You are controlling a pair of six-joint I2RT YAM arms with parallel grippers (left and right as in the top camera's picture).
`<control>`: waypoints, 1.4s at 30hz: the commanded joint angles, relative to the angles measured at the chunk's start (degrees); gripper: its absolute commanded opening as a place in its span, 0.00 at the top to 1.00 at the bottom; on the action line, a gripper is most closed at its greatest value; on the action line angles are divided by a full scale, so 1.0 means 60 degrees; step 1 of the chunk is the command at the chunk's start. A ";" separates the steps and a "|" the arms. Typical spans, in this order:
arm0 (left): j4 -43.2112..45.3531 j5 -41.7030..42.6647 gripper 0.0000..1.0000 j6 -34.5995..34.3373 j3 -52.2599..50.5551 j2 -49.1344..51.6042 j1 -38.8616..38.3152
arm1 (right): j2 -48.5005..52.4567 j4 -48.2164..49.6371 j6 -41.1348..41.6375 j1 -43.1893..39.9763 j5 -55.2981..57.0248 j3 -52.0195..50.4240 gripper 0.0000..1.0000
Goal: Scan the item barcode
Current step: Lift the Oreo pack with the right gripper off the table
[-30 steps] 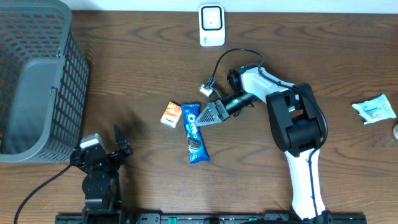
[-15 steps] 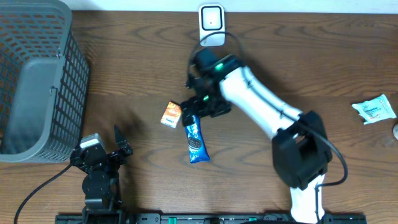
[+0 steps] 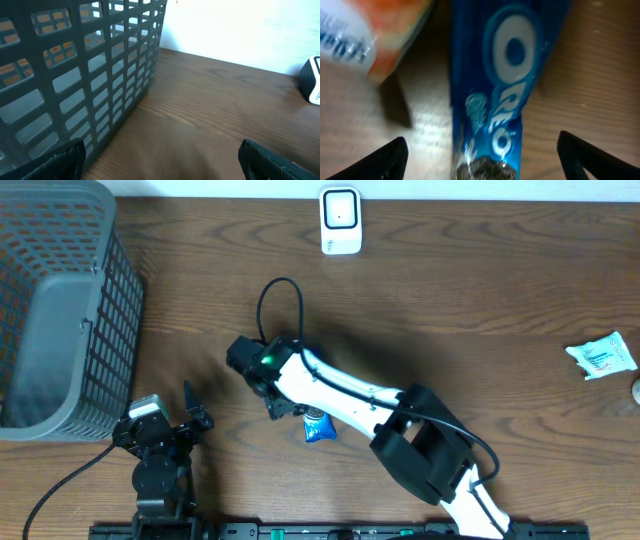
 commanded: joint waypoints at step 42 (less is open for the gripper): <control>-0.0091 -0.0080 0.02 0.0058 -0.0277 -0.0007 -0.0036 | 0.0958 -0.3228 -1.2291 -0.2430 -1.5405 0.2109 0.99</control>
